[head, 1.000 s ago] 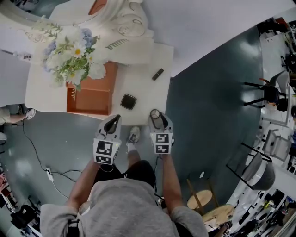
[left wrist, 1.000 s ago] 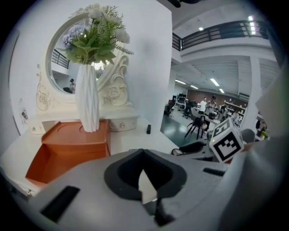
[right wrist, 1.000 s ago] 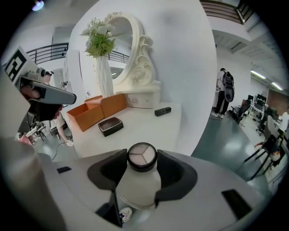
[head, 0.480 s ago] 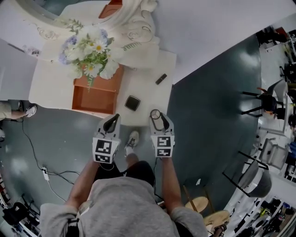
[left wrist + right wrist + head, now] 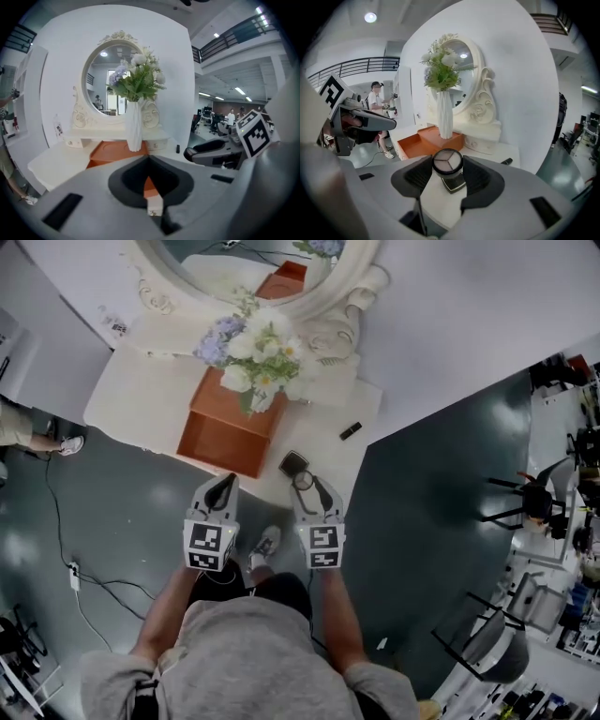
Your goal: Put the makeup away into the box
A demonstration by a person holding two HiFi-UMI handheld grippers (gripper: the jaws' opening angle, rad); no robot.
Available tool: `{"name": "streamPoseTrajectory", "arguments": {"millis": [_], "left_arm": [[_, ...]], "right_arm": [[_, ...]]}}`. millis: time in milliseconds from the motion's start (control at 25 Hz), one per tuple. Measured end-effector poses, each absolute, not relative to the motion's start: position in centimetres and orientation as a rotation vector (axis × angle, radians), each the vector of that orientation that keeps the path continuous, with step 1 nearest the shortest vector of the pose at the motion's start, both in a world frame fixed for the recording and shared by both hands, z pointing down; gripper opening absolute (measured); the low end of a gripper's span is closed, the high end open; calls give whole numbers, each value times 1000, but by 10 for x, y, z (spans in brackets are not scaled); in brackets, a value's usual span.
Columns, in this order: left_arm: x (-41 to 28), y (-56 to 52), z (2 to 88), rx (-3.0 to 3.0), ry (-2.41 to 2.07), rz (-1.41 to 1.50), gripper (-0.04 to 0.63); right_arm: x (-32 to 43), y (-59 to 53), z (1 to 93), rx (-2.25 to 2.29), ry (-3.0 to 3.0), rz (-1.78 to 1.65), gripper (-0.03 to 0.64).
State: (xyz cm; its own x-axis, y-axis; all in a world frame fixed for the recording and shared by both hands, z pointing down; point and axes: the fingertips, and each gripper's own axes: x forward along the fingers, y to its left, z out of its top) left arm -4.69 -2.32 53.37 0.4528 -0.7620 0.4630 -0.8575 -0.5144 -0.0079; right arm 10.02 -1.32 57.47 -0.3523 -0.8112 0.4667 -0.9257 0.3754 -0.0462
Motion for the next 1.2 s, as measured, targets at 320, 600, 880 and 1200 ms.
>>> {"name": "streamPoseTrajectory", "arguments": {"millis": [320, 600, 880, 1200], "left_arm": [[-127, -32, 528, 2336, -1615, 570, 0], [-188, -40, 523, 2242, -1729, 548, 0], [-235, -45, 536, 2162, -1775, 533, 1], [-269, -69, 560, 2104, -1757, 521, 1]], "right_arm": [[11, -50, 557, 1284, -2420, 335, 215], [-56, -79, 555, 1130, -2475, 301, 215], [-112, -102, 566, 1019, -2480, 295, 215], [-156, -126, 603, 928, -2425, 365, 215]]}}
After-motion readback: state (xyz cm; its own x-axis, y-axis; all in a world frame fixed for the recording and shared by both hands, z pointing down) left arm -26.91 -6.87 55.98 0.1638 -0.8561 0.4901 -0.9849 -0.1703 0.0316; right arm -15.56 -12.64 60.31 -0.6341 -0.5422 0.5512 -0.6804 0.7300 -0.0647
